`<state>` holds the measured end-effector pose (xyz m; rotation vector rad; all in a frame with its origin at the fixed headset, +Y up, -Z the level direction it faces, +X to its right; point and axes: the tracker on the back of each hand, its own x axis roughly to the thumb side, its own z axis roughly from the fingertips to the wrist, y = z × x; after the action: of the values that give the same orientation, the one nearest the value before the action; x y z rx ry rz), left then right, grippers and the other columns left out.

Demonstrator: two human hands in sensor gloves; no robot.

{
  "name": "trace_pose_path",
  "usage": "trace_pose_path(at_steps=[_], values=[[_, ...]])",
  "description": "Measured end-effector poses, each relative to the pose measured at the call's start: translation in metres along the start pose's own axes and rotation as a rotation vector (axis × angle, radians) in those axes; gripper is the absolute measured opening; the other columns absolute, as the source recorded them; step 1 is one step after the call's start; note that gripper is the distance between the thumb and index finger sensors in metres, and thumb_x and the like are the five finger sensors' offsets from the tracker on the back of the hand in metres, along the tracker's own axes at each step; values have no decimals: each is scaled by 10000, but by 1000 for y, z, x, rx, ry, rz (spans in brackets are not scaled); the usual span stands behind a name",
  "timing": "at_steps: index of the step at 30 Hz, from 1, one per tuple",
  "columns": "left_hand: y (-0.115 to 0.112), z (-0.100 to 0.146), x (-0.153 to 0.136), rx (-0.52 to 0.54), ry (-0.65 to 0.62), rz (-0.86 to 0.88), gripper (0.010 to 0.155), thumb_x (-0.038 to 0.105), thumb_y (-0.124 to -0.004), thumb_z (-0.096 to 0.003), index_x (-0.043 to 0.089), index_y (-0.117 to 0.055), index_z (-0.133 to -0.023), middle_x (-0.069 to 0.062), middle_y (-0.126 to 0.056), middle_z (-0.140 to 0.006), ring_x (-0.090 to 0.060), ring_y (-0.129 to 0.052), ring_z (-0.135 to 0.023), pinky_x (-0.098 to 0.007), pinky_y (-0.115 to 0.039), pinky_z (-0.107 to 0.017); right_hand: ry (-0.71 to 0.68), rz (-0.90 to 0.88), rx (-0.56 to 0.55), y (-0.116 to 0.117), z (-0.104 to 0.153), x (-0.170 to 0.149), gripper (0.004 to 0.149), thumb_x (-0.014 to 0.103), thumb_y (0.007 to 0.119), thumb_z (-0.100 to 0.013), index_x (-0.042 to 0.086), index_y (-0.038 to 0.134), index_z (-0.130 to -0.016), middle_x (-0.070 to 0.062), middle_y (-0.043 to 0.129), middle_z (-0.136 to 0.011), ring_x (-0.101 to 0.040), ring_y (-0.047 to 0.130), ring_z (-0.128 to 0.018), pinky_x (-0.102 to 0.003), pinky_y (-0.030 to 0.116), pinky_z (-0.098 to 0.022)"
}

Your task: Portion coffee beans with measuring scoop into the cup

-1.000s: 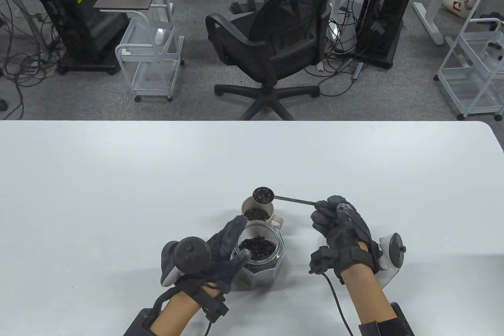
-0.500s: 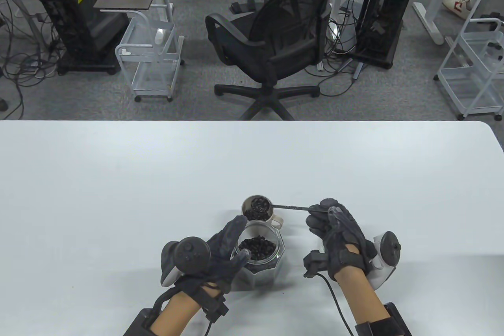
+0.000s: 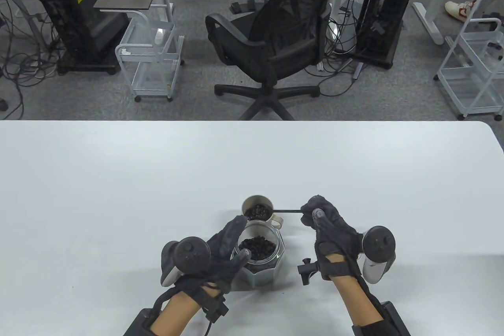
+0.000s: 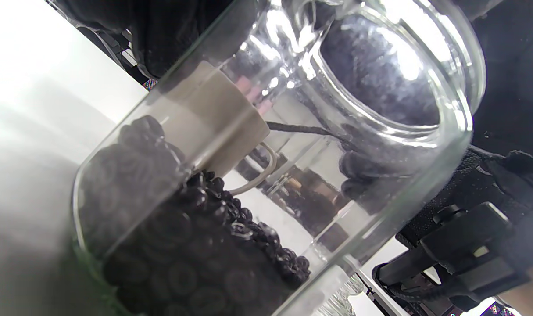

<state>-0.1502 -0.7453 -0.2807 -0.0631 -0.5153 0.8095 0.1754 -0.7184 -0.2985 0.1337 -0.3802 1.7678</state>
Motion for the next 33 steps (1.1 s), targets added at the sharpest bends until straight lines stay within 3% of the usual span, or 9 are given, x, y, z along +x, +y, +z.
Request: trace_pose_path(at_steps=[8, 12, 22, 33], values=[[0, 0, 0, 0, 3, 1, 862, 751, -507, -461, 275, -297, -1148, -230, -501, -1164, -552, -677, -986, -704, -502, -681, -381, 271, 159, 12, 3, 33, 440, 279, 766, -512, 105, 772, -916, -260, 864, -813, -486, 967, -645, -616, 739, -529], [0, 0, 0, 0, 3, 1, 862, 751, -506, -462, 273, -296, -1148, -231, -501, -1163, -552, -678, -986, -704, -502, -681, -461, 339, 195, 18, 7, 41, 438, 277, 770, -509, 109, 779, -913, -258, 870, -808, -484, 970, -643, -620, 739, -529], [0, 0, 0, -1, 3, 1, 861, 751, -507, -461, 276, -297, -1148, -230, -502, -1163, -553, -677, -986, -704, -502, -681, -445, 303, 185, 17, 7, 40, 435, 278, 774, -507, 109, 787, -908, -260, 874, -803, -489, 971, -631, -625, 737, -523], [0, 0, 0, -2, 5, 2, 860, 751, -507, -462, 278, -297, -1148, -229, -503, -1163, -553, -678, -986, -705, -502, -680, -212, -11, -6, -5, 0, 27, 435, 287, 770, -509, 106, 786, -904, -258, 875, -797, -486, 970, -620, -622, 740, -510]])
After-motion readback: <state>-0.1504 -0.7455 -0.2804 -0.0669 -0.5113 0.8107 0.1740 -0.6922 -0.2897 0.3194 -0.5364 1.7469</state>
